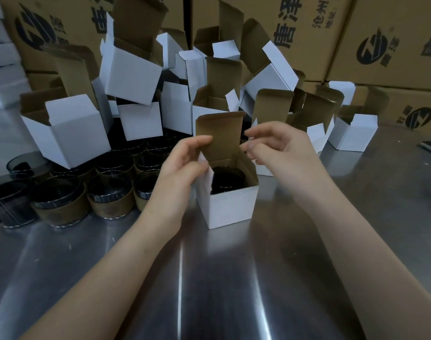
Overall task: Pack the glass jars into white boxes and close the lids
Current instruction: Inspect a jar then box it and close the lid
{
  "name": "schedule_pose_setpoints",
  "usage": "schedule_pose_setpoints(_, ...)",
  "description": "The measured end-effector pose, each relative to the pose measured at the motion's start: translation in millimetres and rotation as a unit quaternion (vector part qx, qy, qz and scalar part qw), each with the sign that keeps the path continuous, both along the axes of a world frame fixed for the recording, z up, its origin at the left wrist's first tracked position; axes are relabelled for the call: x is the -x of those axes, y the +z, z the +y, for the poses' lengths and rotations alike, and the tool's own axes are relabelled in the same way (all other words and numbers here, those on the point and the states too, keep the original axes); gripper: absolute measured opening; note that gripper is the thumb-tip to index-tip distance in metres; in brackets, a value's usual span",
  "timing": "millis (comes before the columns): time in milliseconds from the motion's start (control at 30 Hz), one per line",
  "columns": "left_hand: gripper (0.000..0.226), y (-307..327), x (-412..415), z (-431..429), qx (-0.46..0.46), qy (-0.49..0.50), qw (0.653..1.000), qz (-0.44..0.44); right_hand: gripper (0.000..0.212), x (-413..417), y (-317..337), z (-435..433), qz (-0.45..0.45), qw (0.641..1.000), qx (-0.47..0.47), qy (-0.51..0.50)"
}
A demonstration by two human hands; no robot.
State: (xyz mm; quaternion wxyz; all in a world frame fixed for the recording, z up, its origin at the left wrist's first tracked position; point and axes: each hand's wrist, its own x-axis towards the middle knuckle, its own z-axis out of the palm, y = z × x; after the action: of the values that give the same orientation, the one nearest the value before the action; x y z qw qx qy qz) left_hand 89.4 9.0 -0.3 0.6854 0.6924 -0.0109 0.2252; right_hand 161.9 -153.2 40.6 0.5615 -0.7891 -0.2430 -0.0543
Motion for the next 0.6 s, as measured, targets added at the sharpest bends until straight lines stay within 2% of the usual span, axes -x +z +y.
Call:
schedule_pose_setpoints(233, 0.039, -6.9, -1.2, -2.3, -0.058, 0.015, 0.998, -0.026, 0.019, 2.3, -8.0, 7.0, -0.042, 0.994, 0.095, 0.041)
schedule_pose_setpoints(367, 0.048, -8.6, -4.1, -3.1, -0.051, 0.024, 0.998, -0.041, 0.019, 2.1, -5.4, 3.0, -0.051, 0.989, 0.124, 0.069)
schedule_pose_setpoints(467, 0.059, -9.2, -6.7, -1.1, -0.016, 0.019, 0.999, -0.038, 0.015, 0.4, -7.3, 4.6, -0.04, 0.993, 0.091, 0.064)
schedule_pose_setpoints(533, 0.069, -9.2, -7.7, 0.4, -0.006, 0.009, 0.999, -0.032, 0.013, -0.6, -6.7, 5.2, -0.023, 0.997, 0.034, 0.06)
schedule_pose_setpoints(600, 0.071, -8.2, -6.8, 0.5, -0.013, 0.005, 0.999, -0.034, 0.02, -0.5, -4.8, 5.4, -0.004, 0.997, -0.03, 0.069)
